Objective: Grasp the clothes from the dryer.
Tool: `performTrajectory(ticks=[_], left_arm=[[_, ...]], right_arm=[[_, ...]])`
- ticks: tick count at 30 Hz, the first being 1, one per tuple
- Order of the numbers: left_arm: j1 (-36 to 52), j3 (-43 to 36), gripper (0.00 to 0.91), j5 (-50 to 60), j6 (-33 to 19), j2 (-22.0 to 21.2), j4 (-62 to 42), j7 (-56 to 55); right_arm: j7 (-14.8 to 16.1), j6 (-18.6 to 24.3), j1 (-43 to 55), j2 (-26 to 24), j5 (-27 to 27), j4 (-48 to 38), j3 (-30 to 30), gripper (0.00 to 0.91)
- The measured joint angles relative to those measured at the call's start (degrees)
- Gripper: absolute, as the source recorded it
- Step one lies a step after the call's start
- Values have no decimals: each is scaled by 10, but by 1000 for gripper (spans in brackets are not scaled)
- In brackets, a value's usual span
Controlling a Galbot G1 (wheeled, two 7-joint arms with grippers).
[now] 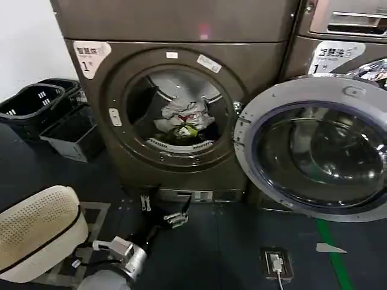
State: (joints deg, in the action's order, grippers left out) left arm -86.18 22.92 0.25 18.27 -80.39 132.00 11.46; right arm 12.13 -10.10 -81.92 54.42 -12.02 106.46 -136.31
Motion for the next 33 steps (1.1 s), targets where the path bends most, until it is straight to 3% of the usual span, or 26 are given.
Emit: performTrajectory(ticks=[33], left_arm=[[-1, -5, 907, 5, 3, -1, 5, -1]], right_arm=[[0, 12, -1, -4, 2, -4, -2, 907]])
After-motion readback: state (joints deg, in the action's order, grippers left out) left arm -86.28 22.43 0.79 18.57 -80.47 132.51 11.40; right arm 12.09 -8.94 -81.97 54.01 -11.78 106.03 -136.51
